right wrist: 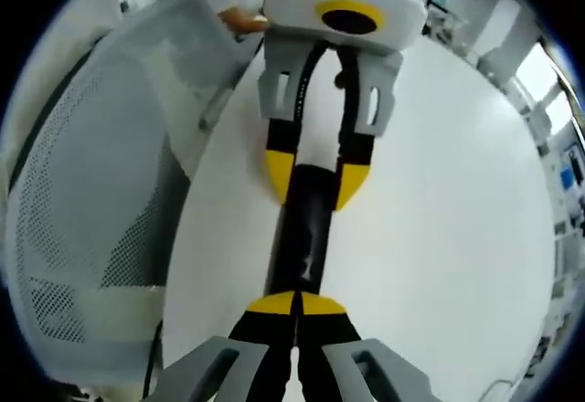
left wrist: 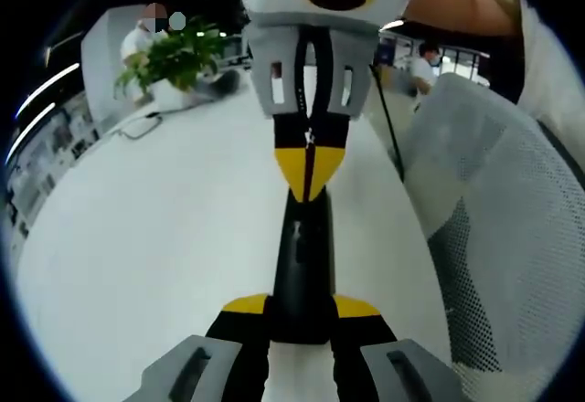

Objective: Press the specified remote control buttons in sequence, fully releasing each button before pressing the next.

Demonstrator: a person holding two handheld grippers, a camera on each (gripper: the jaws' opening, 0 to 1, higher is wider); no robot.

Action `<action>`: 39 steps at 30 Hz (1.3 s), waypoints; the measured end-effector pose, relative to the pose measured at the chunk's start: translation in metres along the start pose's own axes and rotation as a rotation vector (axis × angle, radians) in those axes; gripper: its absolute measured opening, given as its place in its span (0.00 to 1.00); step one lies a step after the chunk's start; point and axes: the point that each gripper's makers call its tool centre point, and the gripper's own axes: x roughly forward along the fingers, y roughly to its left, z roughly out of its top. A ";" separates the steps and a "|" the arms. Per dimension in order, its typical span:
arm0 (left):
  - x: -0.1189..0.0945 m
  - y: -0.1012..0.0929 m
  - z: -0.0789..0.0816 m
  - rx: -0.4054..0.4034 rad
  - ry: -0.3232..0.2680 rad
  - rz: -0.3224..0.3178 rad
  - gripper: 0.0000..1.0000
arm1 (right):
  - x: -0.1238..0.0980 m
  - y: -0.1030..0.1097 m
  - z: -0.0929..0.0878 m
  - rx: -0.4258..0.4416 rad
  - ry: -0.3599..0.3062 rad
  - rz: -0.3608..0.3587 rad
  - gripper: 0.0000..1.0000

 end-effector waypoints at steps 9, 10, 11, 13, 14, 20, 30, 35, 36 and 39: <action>0.000 0.000 0.000 -0.001 0.000 0.002 0.24 | 0.004 0.000 0.000 -0.002 0.003 0.005 0.00; 0.000 -0.001 0.001 -0.001 0.000 0.002 0.24 | 0.004 0.000 0.000 -0.002 0.003 0.005 0.00; -0.001 -0.001 0.001 -0.002 -0.001 0.003 0.24 | 0.005 0.000 0.000 -0.001 0.006 0.005 0.00; -0.001 -0.001 0.001 -0.003 -0.001 0.003 0.24 | 0.006 0.000 -0.001 -0.002 0.012 0.007 0.00; -0.001 -0.002 0.001 -0.003 -0.001 0.004 0.24 | 0.007 0.001 -0.002 -0.003 0.013 0.009 0.00; -0.001 -0.002 0.001 -0.004 -0.002 0.004 0.24 | 0.007 0.001 -0.002 -0.009 0.018 0.009 0.00; -0.001 -0.004 0.002 -0.002 -0.002 0.002 0.24 | 0.008 0.001 -0.002 -0.017 0.031 0.014 0.00; -0.001 -0.003 0.002 -0.003 -0.005 0.002 0.24 | 0.008 0.001 -0.003 -0.013 0.030 0.014 0.00; -0.001 -0.003 0.002 -0.002 -0.005 0.002 0.24 | 0.009 0.001 -0.003 -0.013 0.030 0.014 0.00; -0.001 -0.003 0.002 -0.002 -0.005 0.001 0.24 | 0.009 0.000 -0.003 -0.012 0.032 0.013 0.00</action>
